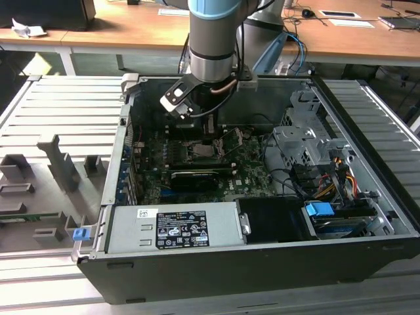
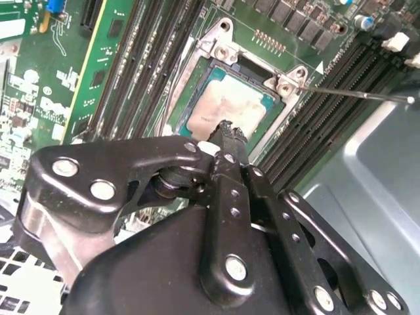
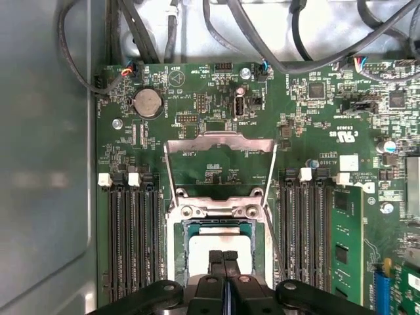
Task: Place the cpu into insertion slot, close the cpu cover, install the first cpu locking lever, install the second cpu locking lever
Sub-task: 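Close the cpu cover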
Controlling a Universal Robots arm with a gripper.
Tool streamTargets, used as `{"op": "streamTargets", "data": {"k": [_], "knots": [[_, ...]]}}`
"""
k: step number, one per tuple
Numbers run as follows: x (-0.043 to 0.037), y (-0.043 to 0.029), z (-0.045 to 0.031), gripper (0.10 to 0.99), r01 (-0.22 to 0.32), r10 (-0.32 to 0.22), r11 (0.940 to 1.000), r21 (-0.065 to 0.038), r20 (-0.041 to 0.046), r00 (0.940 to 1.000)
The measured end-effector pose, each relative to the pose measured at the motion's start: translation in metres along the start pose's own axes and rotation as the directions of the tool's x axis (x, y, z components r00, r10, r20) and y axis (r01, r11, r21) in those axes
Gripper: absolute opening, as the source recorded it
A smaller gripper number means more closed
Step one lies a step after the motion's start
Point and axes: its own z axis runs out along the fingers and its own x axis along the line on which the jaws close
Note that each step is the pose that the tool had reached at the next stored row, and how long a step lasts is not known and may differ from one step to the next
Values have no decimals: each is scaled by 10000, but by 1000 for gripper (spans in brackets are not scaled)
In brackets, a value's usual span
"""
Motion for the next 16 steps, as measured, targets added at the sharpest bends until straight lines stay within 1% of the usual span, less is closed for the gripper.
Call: {"op": "streamTargets", "data": {"k": [2, 3, 5, 7, 9, 13, 15, 16], "knots": [[1, 1, -37, 106, 0, 0, 10000, 0, 0, 10000], [2, 2, -82, 106, 0, 0, 10000, 0, 0, 10000], [4, 4, -138, 106, 1, -1, 10000, 0, 2, 10000], [7, 7, -244, 106, 2, -2, 10000, -1, 39, 10000], [8, 9, -288, 106, 2, -2, 10000, -1, 69, 10000], [8, 19, -295, 106, 3, -3, 10000, 3, 125, 9999], [9, 61, -293, 106, 5, -5, 10000, 5, 133, 9999], [10, 120, -291, 106, 2, -2, 10000, 4, 132, 9999]]}}
